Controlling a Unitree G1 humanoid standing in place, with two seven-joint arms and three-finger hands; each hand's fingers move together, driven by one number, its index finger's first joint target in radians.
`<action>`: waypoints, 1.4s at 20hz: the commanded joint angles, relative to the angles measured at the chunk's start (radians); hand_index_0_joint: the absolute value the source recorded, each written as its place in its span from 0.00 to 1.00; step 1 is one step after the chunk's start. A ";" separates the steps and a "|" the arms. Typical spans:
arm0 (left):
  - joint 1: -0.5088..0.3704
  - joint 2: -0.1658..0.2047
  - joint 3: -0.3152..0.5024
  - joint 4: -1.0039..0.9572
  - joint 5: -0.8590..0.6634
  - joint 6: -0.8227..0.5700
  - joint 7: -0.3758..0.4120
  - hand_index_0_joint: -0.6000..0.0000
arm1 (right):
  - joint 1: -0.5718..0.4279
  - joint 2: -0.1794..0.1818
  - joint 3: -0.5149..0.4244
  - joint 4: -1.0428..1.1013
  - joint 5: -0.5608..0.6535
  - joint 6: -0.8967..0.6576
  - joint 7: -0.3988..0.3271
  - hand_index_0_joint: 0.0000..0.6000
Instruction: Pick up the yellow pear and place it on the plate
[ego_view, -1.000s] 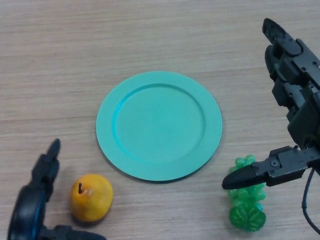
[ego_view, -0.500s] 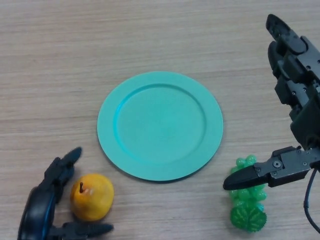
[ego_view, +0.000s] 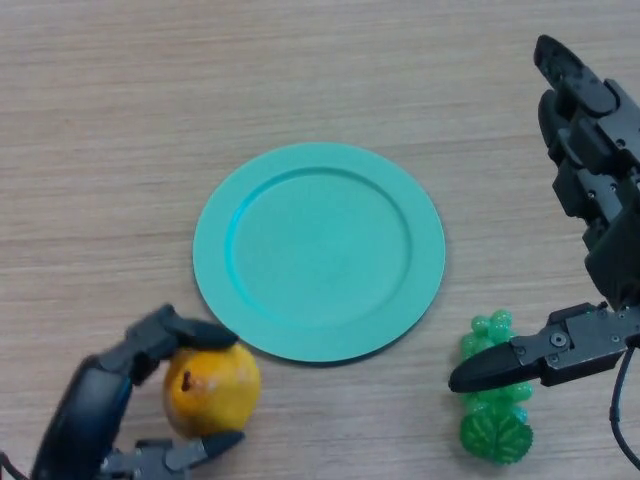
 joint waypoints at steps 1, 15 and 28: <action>-0.042 0.008 0.061 -0.125 -0.048 -0.074 0.022 0.00 | -0.026 -0.014 -0.047 -0.065 0.006 -0.092 -0.016 0.00; -0.489 -0.014 -0.161 0.201 -0.035 0.112 0.239 0.00 | -0.009 -0.013 -0.040 -0.106 0.001 -0.074 -0.029 0.00; -0.546 -0.015 -0.190 0.419 0.137 0.074 0.342 1.00 | -0.012 -0.023 -0.093 -0.137 -0.013 -0.057 -0.010 0.00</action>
